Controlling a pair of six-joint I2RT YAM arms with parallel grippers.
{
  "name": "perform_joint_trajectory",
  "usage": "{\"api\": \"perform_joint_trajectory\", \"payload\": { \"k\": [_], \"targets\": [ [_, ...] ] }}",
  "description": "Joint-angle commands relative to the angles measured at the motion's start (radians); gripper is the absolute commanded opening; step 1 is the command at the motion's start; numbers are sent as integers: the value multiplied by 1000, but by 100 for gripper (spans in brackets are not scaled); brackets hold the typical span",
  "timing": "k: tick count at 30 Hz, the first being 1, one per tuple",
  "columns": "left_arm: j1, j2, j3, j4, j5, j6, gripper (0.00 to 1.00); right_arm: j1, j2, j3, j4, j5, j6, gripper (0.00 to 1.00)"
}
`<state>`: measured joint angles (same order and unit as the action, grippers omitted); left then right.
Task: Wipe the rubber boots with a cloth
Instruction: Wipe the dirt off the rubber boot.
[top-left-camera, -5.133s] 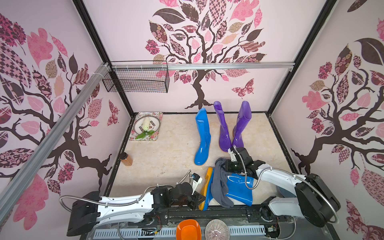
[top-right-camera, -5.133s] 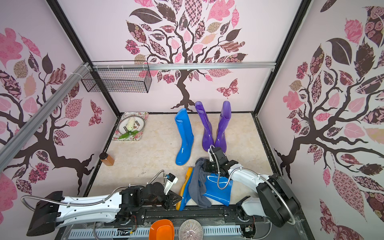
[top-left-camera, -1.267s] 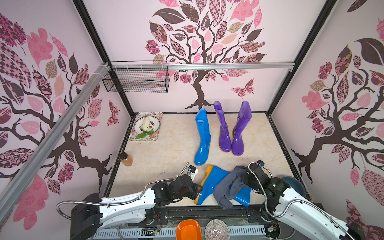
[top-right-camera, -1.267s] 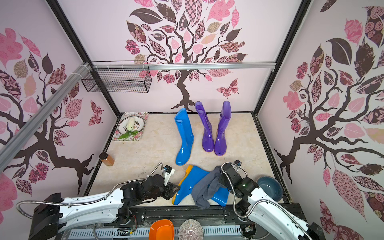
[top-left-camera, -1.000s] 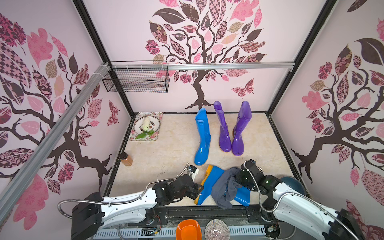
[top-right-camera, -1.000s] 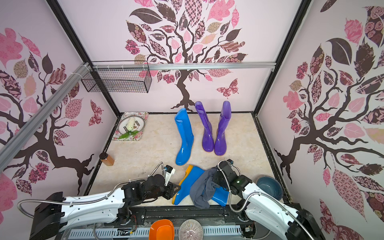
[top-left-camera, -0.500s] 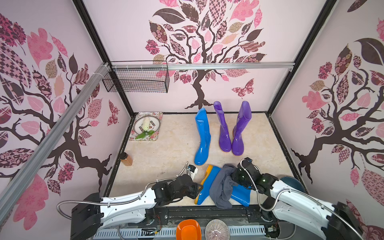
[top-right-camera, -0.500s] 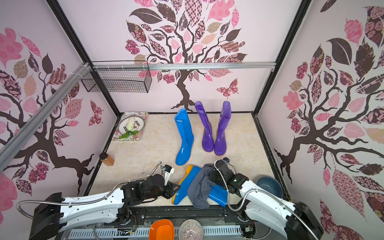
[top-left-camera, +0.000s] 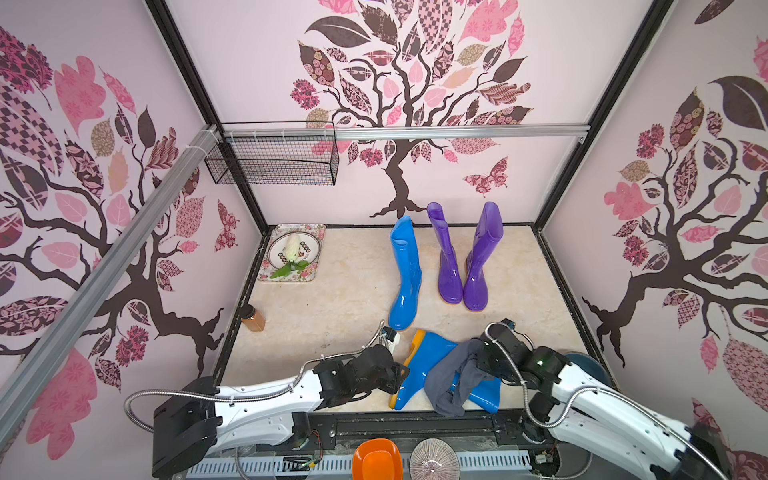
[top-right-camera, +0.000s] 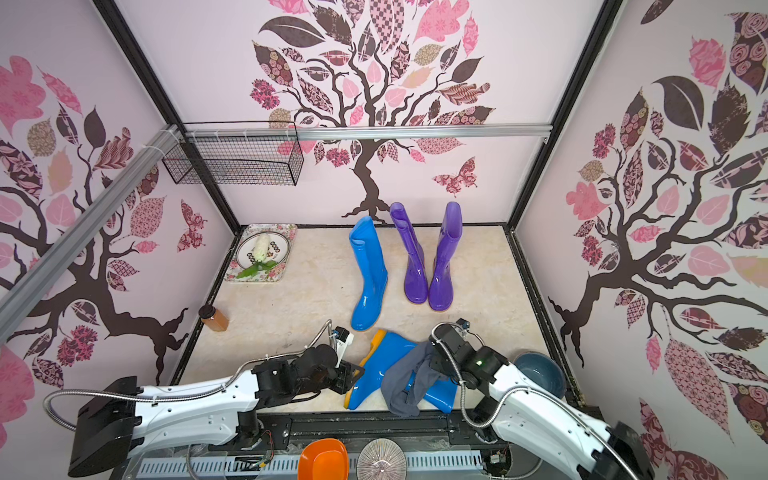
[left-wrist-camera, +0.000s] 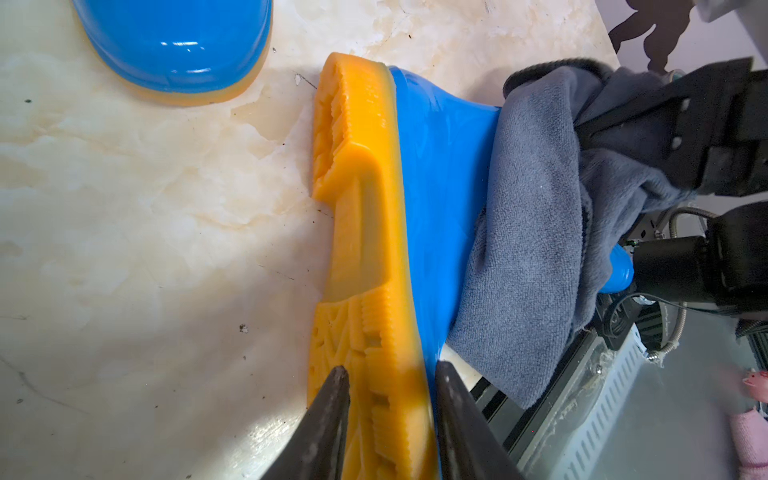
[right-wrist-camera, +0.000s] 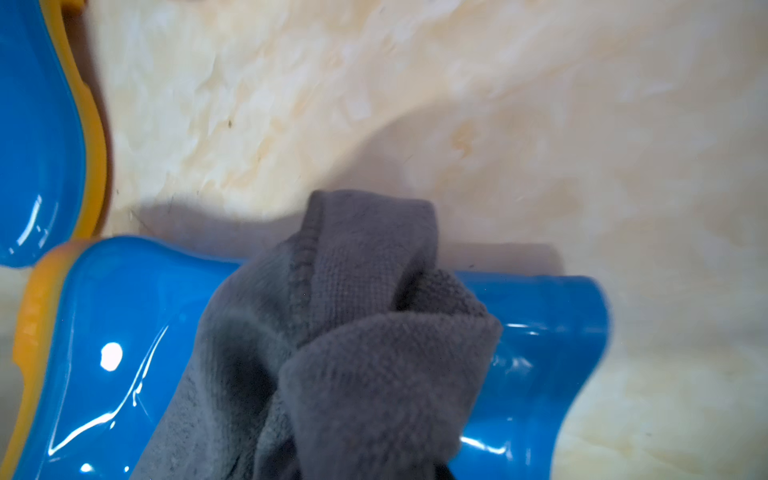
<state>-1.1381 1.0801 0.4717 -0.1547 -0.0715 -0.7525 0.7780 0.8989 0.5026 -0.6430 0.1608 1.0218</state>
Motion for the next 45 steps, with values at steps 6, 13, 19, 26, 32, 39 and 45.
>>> {"api": "perform_joint_trajectory", "payload": {
  "k": [6,13,19,26,32,39,45],
  "targets": [
    [153,-70,-15,-115,-22,-44,36,170,189,61,38,75,203,0],
    [171,-76,-23,-134,-32,-50,36,171,-33,-68,-170,79,271,0],
    [173,-51,-35,-88,-12,-71,36,310,-39,-105,-118,35,261,0],
    [173,-86,-33,-118,-22,-78,36,435,145,29,159,-8,222,0],
    [173,-91,-38,-130,-18,-84,36,435,152,29,193,-45,230,0],
    [173,-65,-30,-128,-16,-78,36,436,-113,-95,-174,103,397,0],
    [174,-60,-32,-129,-16,-77,36,398,-226,-63,-243,212,320,0]
  ]
}}
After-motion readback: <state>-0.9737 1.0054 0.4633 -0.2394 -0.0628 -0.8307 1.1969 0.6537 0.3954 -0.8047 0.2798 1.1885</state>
